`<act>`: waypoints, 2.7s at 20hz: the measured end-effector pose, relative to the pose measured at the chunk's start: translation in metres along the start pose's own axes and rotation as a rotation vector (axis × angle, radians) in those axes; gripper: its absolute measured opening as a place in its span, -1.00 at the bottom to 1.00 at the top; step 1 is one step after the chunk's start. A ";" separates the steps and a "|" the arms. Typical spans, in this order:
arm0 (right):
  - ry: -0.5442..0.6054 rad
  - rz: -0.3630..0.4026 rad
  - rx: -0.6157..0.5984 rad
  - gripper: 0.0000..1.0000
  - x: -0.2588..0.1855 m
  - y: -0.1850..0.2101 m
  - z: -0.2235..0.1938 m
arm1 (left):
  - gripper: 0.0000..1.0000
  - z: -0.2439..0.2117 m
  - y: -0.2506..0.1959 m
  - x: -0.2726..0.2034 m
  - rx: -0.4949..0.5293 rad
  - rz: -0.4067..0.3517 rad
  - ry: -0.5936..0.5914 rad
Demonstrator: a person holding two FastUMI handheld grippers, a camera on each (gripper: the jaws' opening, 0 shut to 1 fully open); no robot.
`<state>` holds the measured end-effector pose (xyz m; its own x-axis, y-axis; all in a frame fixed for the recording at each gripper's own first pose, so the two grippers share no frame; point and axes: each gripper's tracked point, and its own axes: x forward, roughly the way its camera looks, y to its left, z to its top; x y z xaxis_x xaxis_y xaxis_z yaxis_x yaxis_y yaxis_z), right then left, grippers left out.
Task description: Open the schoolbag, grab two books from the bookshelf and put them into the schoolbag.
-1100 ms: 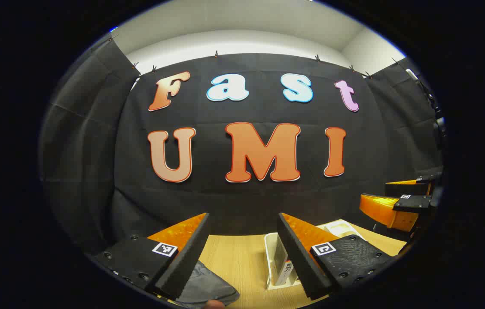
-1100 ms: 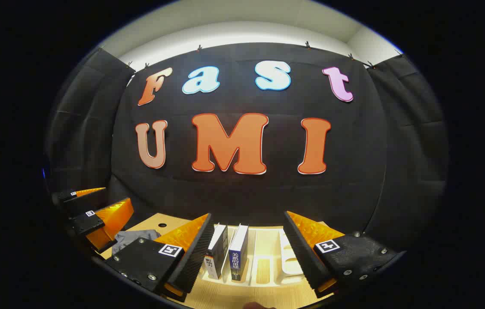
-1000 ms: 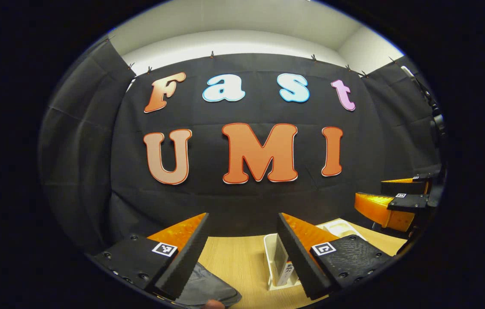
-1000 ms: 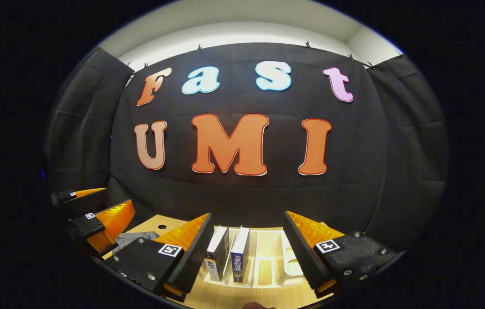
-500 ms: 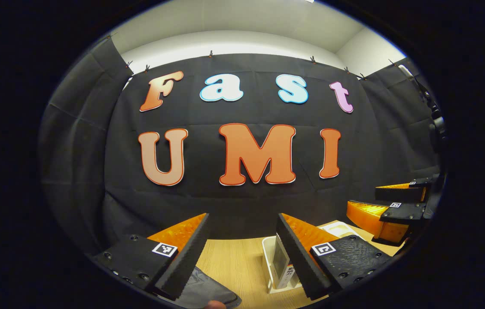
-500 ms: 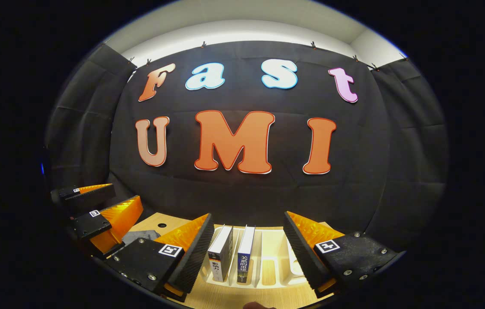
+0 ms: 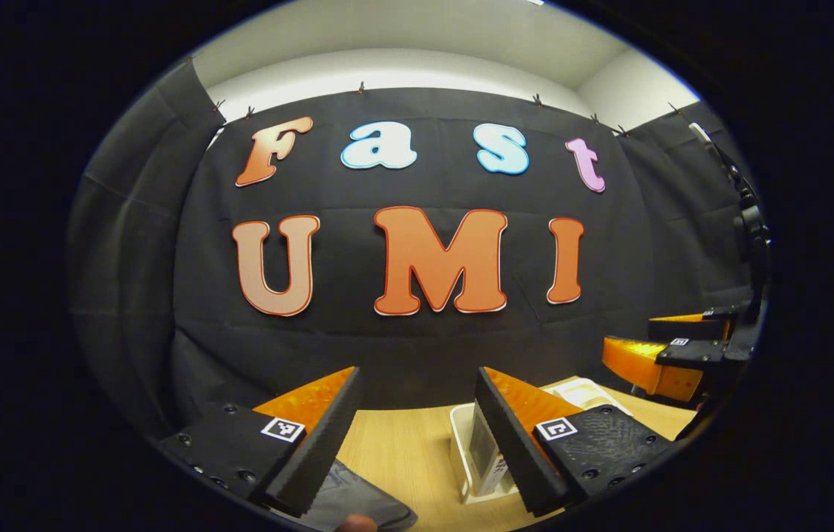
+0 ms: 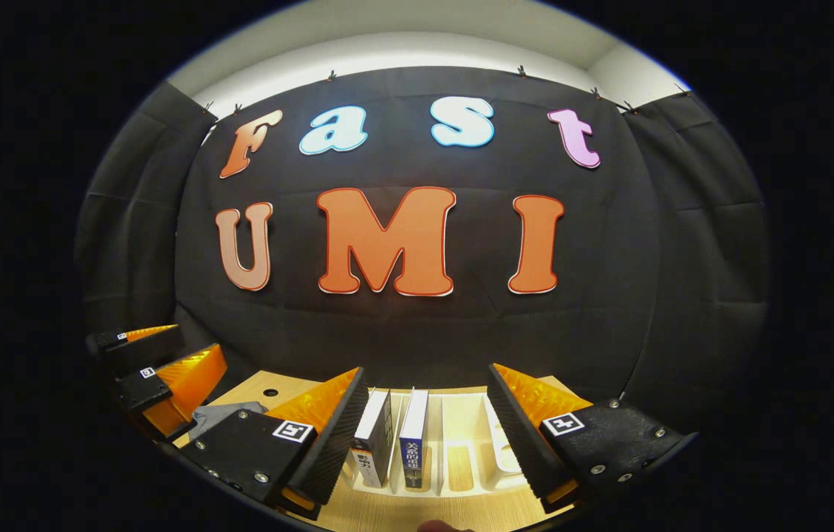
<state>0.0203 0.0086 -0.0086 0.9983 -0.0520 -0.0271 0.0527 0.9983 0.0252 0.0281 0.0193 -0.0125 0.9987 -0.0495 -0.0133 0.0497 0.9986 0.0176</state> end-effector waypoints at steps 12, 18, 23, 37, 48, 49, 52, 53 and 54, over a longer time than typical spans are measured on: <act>0.030 -0.023 -0.006 0.93 0.001 -0.007 -0.014 | 0.94 -0.064 0.027 -0.010 0.332 0.069 0.099; 0.047 -0.057 -0.013 0.93 0.001 -0.024 -0.024 | 0.94 -0.141 0.041 -0.028 0.533 0.036 0.254; 0.071 -0.083 0.001 0.93 0.002 -0.037 -0.034 | 0.94 -0.198 0.043 -0.040 0.678 -0.009 0.344; 0.087 -0.087 -0.006 0.93 0.004 -0.051 -0.039 | 0.94 -0.314 0.061 -0.077 1.015 -0.085 0.541; 0.085 -0.089 -0.013 0.93 0.001 -0.062 -0.040 | 0.80 -0.294 0.088 -0.065 1.006 0.029 0.559; 0.086 -0.090 -0.015 0.93 0.002 -0.064 -0.040 | 0.75 -0.290 0.087 -0.059 1.012 0.023 0.542; 0.093 -0.093 0.003 0.93 0.003 -0.065 -0.041 | 0.58 -0.301 0.091 -0.049 1.023 -0.002 0.584; 0.095 -0.092 0.006 0.93 0.004 -0.064 -0.041 | 0.58 -0.307 0.091 -0.045 1.019 -0.010 0.599; 0.095 -0.091 0.004 0.93 0.004 -0.064 -0.040 | 0.58 -0.315 0.090 -0.039 1.014 -0.024 0.615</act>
<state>0.0194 -0.0547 -0.0501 0.9824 -0.1398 -0.1237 0.1436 0.9894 0.0224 -0.0105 0.1173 -0.3250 0.8373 0.2255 -0.4981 0.3325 0.5131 0.7913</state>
